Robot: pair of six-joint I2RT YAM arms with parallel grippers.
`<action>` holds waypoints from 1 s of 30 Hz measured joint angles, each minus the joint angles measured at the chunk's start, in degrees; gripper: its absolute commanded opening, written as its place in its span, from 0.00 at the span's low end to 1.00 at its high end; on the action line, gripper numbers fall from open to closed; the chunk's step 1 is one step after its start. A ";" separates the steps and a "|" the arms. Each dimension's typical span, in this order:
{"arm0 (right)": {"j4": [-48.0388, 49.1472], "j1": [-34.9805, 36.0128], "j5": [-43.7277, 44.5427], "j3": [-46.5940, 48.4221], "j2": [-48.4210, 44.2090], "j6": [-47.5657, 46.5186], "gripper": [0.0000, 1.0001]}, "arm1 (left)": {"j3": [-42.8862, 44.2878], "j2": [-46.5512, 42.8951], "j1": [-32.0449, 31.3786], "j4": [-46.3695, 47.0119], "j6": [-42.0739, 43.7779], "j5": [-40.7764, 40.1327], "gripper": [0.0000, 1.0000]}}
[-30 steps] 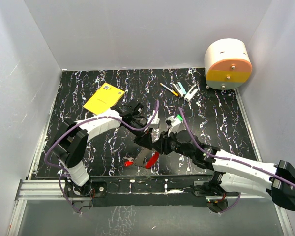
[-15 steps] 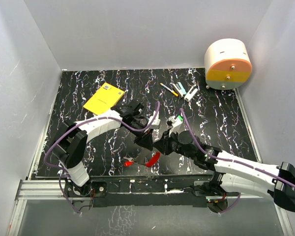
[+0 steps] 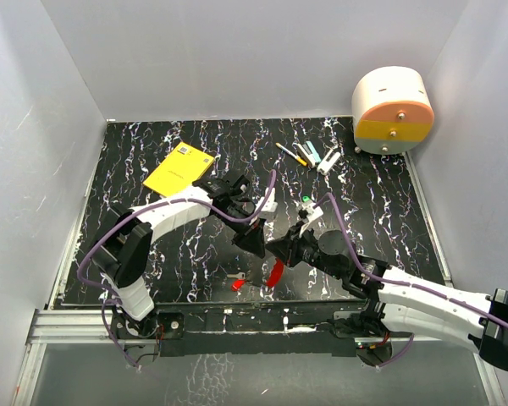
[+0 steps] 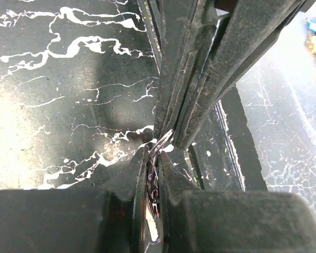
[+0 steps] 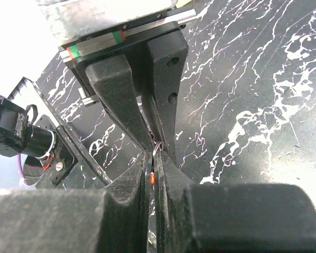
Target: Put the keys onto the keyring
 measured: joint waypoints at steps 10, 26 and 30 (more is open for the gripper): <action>9.73 2.69 4.31 -5.73 -1.90 -1.27 0.08 | 0.17 0.17 0.15 -1.05 -1.09 1.86 0.00; 26.38 4.52 6.73 -15.87 -5.33 -2.60 0.08 | 0.52 0.24 -0.33 -1.25 -1.29 3.26 0.01; 26.29 4.50 6.75 -15.85 -5.79 -3.10 0.08 | 1.55 0.76 -0.35 -1.86 -1.18 3.41 0.27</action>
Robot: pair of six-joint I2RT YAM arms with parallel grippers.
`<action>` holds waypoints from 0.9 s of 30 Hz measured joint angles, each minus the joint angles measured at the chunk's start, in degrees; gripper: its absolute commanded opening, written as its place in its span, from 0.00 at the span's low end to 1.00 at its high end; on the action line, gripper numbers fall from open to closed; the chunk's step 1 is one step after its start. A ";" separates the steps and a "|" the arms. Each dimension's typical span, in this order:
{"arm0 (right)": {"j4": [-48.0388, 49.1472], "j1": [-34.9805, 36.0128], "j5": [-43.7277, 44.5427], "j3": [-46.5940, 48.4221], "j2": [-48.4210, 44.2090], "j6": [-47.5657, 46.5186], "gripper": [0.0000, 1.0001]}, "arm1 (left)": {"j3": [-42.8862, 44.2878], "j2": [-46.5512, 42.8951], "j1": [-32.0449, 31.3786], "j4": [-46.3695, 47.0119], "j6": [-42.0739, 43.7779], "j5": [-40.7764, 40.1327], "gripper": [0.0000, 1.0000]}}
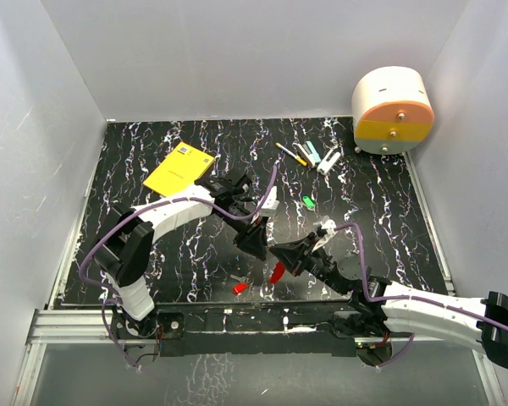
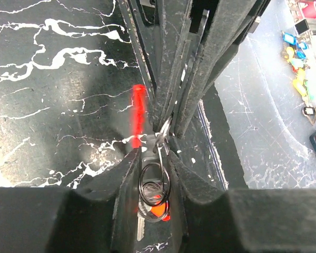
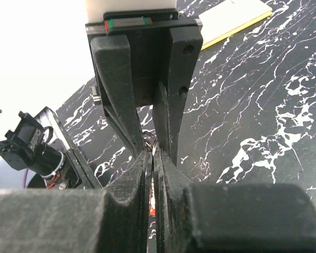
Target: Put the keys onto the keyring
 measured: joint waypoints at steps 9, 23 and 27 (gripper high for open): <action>-3.17 0.02 0.00 0.00 -0.52 -1.49 0.08 | 3.15 0.55 0.55 -3.67 1.11 0.66 0.39; -3.28 2.03 0.94 1.11 1.03 -2.97 0.08 | 3.56 2.23 0.55 -3.91 0.92 4.22 0.35; -3.30 2.60 2.08 1.38 1.09 -3.23 0.08 | 3.56 3.23 0.55 -4.09 0.90 4.20 0.36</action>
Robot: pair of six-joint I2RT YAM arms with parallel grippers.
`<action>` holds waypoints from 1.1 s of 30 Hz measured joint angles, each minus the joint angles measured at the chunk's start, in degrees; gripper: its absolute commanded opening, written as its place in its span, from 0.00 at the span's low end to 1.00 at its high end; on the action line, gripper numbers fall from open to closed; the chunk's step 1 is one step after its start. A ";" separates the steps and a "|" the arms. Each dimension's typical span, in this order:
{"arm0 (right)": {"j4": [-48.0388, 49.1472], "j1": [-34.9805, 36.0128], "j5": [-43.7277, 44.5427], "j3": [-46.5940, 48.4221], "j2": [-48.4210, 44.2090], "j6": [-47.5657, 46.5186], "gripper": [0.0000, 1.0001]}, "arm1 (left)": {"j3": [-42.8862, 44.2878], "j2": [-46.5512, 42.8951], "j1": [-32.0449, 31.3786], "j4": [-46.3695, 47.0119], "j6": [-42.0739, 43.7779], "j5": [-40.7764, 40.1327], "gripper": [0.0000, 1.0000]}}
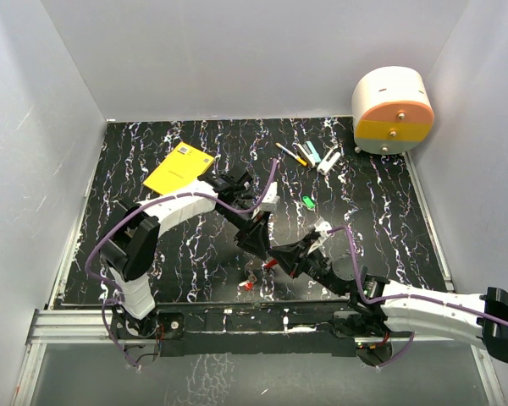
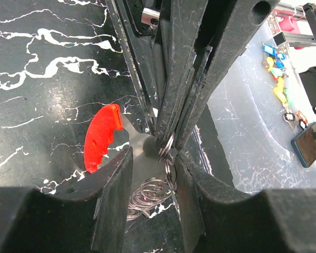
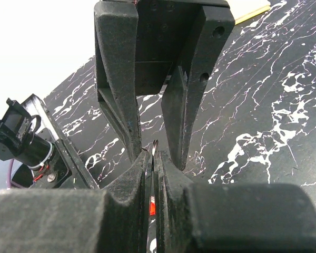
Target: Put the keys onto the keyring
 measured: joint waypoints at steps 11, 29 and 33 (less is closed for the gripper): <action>-1.70 1.33 2.73 1.14 -0.63 -0.81 0.08 | 0.00 0.09 -0.20 0.44 -1.36 0.17 0.36; -2.56 2.99 5.05 1.70 -0.09 -0.83 0.08 | 0.00 0.09 -0.66 -0.96 -0.15 1.31 0.18; -2.97 3.10 5.20 1.81 -0.11 -0.81 0.08 | 0.04 0.09 -0.66 -1.03 -0.17 1.29 0.13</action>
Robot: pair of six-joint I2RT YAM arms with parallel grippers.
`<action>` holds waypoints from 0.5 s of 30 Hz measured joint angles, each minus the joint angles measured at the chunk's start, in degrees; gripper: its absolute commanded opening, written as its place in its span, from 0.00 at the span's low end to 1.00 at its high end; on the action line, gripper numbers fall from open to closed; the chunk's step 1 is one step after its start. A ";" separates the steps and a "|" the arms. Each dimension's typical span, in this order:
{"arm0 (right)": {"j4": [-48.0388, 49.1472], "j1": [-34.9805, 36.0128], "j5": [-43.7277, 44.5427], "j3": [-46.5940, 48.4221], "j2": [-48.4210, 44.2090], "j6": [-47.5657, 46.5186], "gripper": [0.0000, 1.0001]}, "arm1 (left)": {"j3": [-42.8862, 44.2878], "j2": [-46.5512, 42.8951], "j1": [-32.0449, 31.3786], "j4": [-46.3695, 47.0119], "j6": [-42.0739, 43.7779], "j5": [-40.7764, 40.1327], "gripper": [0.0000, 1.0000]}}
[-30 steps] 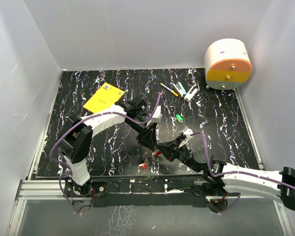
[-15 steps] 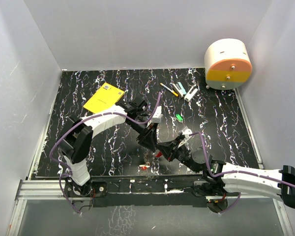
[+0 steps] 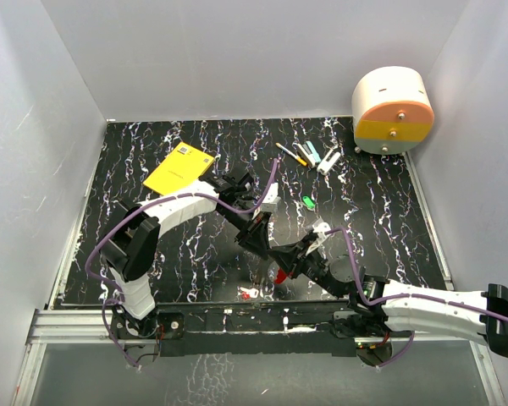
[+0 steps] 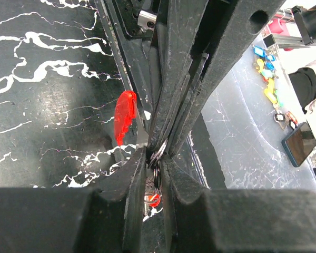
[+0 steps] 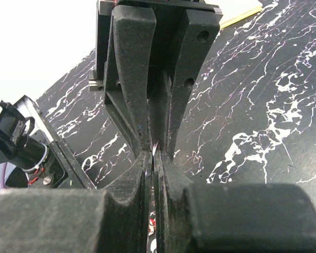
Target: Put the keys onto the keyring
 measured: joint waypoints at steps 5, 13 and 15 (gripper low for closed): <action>0.02 0.26 0.85 0.04 -0.52 0.02 0.08 | 1.40 0.00 0.00 -1.03 0.20 -0.28 0.05; -0.13 0.66 1.42 0.04 -1.90 0.15 0.08 | 2.19 -0.04 0.00 -1.57 0.04 0.44 0.00; -0.22 0.70 1.60 0.02 -2.29 0.31 0.08 | 2.19 -0.17 0.00 -1.46 -0.24 0.61 0.00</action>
